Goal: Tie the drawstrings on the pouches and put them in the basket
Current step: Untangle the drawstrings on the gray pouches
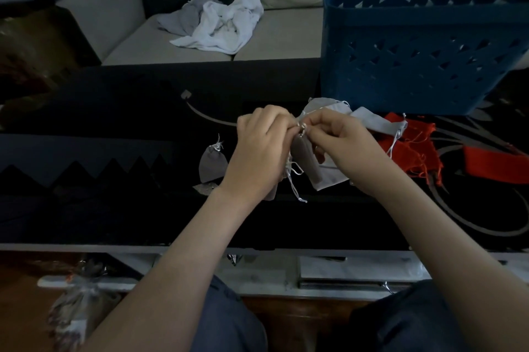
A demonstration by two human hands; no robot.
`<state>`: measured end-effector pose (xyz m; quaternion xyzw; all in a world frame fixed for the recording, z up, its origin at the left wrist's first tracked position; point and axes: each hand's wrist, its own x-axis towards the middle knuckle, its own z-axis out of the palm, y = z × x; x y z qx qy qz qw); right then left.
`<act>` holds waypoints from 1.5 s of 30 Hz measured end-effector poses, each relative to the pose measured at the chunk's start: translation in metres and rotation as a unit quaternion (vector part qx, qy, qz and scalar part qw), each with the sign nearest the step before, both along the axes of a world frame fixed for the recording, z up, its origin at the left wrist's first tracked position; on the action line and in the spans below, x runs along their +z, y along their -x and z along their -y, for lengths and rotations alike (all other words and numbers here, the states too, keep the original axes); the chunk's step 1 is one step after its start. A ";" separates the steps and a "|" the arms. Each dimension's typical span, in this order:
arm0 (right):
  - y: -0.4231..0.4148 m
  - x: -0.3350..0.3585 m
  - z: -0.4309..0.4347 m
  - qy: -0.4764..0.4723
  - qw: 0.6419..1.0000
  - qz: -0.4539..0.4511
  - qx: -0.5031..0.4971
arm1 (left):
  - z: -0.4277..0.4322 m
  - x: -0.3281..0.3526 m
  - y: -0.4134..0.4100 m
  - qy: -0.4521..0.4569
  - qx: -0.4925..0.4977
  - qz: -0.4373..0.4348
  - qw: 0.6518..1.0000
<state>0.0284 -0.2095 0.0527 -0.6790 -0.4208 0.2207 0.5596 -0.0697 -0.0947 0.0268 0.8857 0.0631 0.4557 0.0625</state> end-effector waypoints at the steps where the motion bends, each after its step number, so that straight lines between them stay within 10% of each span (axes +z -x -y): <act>1: 0.000 0.000 0.000 -0.014 0.999 -0.032 0.013 | -0.001 0.001 0.001 0.015 -0.019 0.016 1.000; 23: 0.000 -0.003 -0.007 -0.023 0.996 -0.087 0.008 | 0.004 0.005 0.003 0.078 -0.006 0.042 0.996; 32: -0.005 -0.004 -0.002 0.028 0.996 0.053 -0.067 | 0.001 0.005 0.005 0.022 0.007 -0.011 1.000; 41: -0.007 -0.009 -0.008 0.027 0.983 0.146 -0.107 | 0.004 0.007 0.000 0.165 -0.034 -0.010 0.986; 45: -0.007 -0.013 -0.018 0.038 0.986 0.122 -0.112 | -0.005 0.006 -0.002 0.401 -0.058 -0.096 0.909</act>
